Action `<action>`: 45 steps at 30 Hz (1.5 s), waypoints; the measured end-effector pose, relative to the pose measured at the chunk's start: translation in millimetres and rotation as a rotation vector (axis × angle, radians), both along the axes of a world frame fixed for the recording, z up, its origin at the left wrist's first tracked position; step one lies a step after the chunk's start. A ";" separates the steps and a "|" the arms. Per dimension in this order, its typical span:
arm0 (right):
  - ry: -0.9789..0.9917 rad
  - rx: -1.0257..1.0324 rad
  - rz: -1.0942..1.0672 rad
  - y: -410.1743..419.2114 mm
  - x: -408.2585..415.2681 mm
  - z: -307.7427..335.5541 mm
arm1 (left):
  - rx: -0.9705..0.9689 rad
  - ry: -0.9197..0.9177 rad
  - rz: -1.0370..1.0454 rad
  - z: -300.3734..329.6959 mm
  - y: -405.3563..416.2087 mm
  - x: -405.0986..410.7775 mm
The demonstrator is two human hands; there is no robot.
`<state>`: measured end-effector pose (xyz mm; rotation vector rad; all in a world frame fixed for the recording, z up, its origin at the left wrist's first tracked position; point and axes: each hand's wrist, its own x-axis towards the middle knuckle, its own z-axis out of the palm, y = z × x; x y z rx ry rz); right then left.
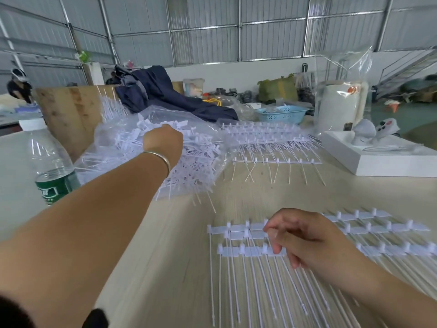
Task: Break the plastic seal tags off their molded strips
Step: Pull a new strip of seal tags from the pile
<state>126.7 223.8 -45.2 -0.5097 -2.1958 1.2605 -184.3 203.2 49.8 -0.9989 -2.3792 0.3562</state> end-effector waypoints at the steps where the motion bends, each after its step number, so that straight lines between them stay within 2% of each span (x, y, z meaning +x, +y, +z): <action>1: 0.002 0.006 -0.003 0.9 0.4 0.1 | 0.006 -0.008 -0.007 -2.1 3.7 -2.3; 3: 0.015 0.055 -0.036 1.9 0.9 0.3 | 0.021 -0.023 -0.022 -4.2 10.2 -5.6; 6: -0.005 0.238 -0.139 5.5 2.3 0.2 | 0.020 -0.033 -0.025 -5.5 16.4 -9.8; 10: -0.229 0.510 -0.157 19.0 6.2 -4.4 | -0.026 0.102 0.017 -13.2 15.7 -9.1; 13: -0.393 0.587 -0.084 26.9 3.7 -11.8 | -0.027 0.143 0.025 -20.7 8.4 -3.2; 20: -0.415 0.546 -0.045 23.5 -0.6 -17.1 | -0.044 0.124 -0.069 -19.0 -7.5 16.2; 24: -0.326 0.628 -0.248 23.4 -2.3 -19.0 | -0.054 0.138 -0.092 -20.8 -11.9 22.8; 26: -0.384 0.662 -0.312 27.2 -2.0 -21.7 | -0.053 0.137 -0.106 -25.4 -13.2 24.5; 29: -0.466 0.614 -0.266 30.3 -1.5 -25.6 | -0.040 0.154 -0.138 -32.0 -12.1 24.9; 33: -0.405 0.581 -0.239 32.9 1.6 -18.3 | -0.032 0.176 -0.133 -33.8 -8.8 28.1; 36: -0.431 0.504 -0.171 33.6 6.8 -10.8 | -0.025 0.186 -0.141 -33.0 -6.4 34.4; 38: -0.499 0.504 -0.161 32.5 9.4 -9.6 | 0.003 0.170 -0.188 -33.6 -7.1 43.5; 41: -0.524 0.521 -0.152 34.5 10.6 -9.5 | 0.137 0.078 -0.366 -38.6 -16.0 68.4; 45: -0.529 0.545 -0.111 35.1 11.0 -9.0 | 0.399 -0.326 -0.638 -63.4 -41.1 118.2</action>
